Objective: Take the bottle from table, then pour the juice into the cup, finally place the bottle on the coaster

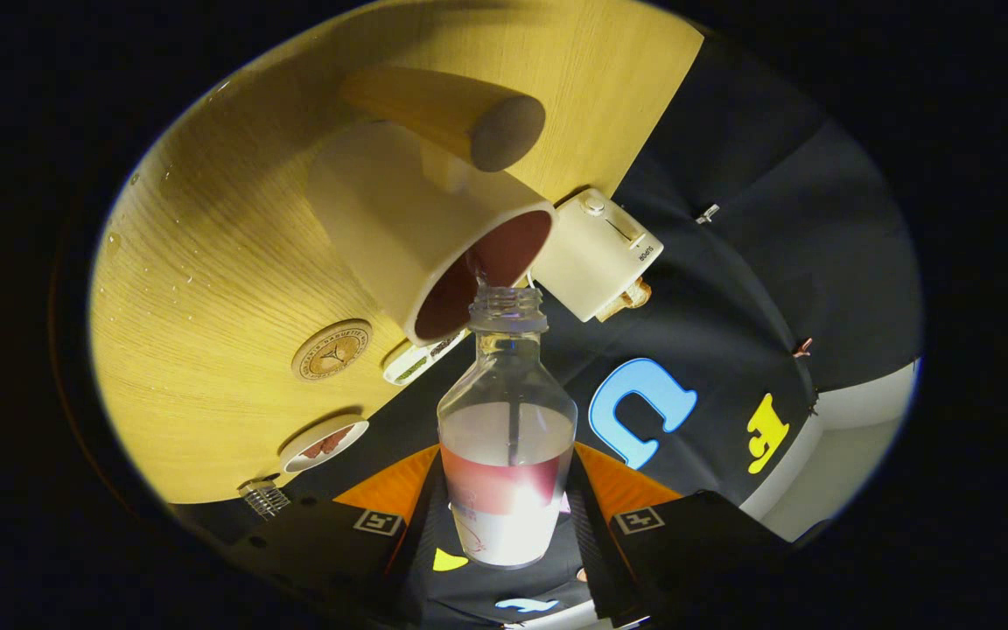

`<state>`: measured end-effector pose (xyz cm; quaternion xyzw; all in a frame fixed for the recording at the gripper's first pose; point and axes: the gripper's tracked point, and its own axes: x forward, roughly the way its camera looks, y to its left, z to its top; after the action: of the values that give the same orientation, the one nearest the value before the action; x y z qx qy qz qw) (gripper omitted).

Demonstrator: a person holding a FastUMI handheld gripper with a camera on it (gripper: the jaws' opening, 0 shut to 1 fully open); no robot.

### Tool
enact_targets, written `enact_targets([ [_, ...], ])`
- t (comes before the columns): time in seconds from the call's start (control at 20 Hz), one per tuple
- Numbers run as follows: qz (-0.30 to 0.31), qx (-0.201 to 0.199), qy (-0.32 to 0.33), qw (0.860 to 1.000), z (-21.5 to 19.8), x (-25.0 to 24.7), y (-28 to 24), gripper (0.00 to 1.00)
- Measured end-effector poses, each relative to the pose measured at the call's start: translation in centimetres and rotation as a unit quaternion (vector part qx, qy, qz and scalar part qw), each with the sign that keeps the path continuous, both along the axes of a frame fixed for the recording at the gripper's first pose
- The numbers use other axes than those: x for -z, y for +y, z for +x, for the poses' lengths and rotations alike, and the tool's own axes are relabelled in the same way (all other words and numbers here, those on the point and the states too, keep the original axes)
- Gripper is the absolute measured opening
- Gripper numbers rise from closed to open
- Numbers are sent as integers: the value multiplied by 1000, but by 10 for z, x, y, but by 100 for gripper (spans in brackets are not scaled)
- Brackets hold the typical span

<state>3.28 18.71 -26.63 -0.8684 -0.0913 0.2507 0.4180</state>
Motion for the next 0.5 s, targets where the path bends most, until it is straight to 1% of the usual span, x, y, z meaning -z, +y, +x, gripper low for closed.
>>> enact_targets([
  [0.2, -16, -19, -13, 1000, -2, -6, 7, 72],
  [0.5, -49, -64, -36, 996, -2, -14, 24, 72],
])
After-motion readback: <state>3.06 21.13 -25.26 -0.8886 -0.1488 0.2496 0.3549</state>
